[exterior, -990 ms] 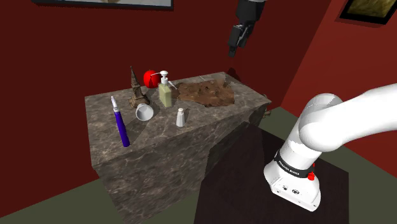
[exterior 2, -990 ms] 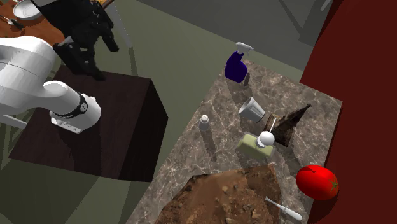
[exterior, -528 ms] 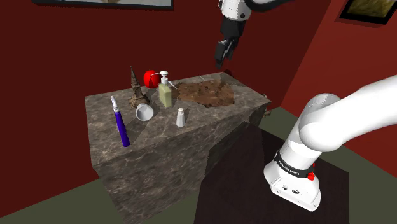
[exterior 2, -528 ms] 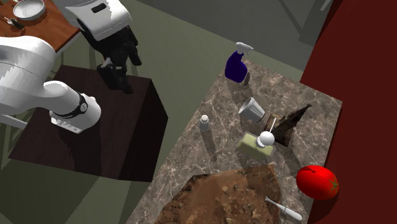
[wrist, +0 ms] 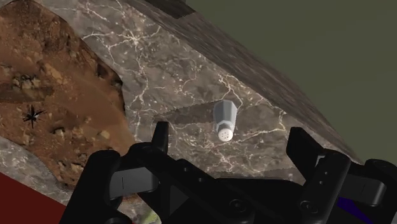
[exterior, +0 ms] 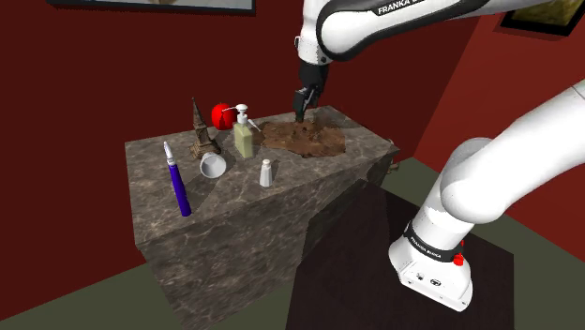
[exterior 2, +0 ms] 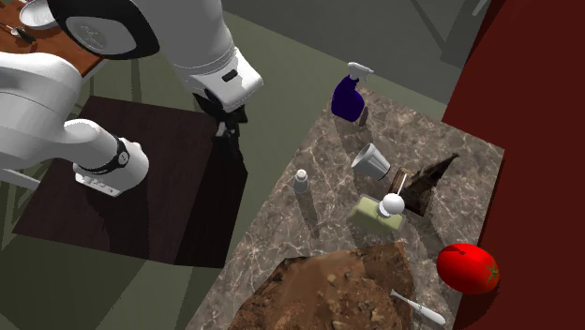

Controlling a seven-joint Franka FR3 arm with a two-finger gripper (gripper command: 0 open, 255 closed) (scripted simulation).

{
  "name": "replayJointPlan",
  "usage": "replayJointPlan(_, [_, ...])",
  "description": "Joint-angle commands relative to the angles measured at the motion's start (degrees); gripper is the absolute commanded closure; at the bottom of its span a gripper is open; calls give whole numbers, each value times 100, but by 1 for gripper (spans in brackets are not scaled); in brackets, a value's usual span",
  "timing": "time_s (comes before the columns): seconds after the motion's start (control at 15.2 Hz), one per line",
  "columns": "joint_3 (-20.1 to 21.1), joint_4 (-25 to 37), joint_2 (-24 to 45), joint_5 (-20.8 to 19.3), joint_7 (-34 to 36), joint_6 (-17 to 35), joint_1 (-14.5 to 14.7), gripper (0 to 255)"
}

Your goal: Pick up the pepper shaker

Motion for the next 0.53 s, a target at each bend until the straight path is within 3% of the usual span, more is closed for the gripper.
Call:
replayJointPlan(0.0, [36, -23, 399, -19, 46, 385, 11, 0])
replayJointPlan(0.46, [90, 328, 1899, -169, 104, 1387, -5, 0])
